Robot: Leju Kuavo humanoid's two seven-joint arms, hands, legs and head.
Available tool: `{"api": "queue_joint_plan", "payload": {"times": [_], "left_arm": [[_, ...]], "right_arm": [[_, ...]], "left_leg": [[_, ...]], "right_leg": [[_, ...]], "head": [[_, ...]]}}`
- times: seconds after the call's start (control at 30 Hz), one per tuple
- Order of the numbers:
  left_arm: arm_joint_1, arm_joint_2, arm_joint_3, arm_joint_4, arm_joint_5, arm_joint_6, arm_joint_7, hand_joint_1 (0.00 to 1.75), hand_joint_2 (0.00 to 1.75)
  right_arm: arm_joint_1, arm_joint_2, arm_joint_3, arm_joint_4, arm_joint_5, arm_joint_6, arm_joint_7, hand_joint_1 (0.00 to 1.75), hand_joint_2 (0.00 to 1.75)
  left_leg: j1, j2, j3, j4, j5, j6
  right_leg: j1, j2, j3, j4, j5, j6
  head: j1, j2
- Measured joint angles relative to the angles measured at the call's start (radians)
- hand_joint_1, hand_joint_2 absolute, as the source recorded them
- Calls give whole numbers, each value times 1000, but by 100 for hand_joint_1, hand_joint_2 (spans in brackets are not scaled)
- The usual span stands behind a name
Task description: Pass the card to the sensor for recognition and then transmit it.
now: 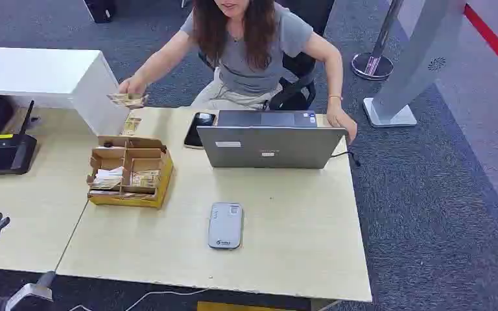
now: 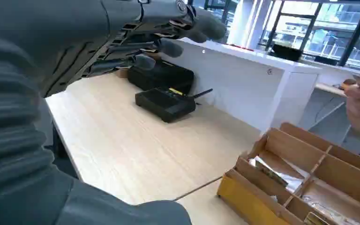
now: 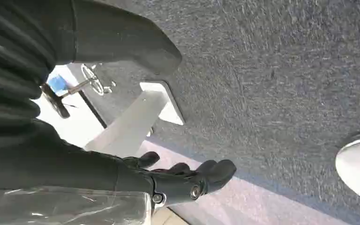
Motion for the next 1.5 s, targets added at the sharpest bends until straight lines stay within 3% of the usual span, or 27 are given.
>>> {"api": "queue_joint_plan", "payload": {"times": [0.43, 0.63, 0.73, 0.9, 1.1, 1.5], "left_arm": [[-1, 53, -51, 24, 21, 58, 27, 0, 175], [-10, 71, -63, 46, -173, 250, 58, 0, 175], [-19, 101, -79, 68, -300, 346, 90, 0, 175], [-35, 174, -93, 106, -389, 403, 135, 0, 175], [-67, 264, -96, 143, -432, 417, 156, 0, 175], [-105, 323, -154, 180, -489, 443, 174, 0, 175]], "right_arm": [[-5, -10, -10, 36, -52, 5, -38, 0, 175], [-9, -10, -12, 42, -63, 29, -79, 0, 175], [-12, -10, -12, 44, -58, 46, -82, 0, 175], [-13, -10, -8, 45, -52, 49, -110, 0, 175], [-15, -10, -4, 46, -52, 50, -116, 0, 175], [-15, -10, 12, 52, -54, 69, -114, 0, 175]], "left_leg": [[0, 0, 0, 0, 0, 0], [0, 0, 0, 0, 0, 0], [0, 0, 0, 0, 0, 0], [1, 0, 0, 0, 0, 0], [1, 0, 0, 0, 0, 0], [0, 0, 0, 0, 0, 0]], "right_leg": [[0, 0, 0, 0, 0, 0], [0, 0, 0, 0, 0, 0], [0, 0, 0, 0, 0, 0], [0, 0, 0, 0, 0, 0], [0, 0, 0, 0, 0, 0], [0, 0, 0, 0, 0, 0]], "head": [[0, 0], [0, 0], [0, 0], [0, 0], [0, 0], [0, 0]]}}
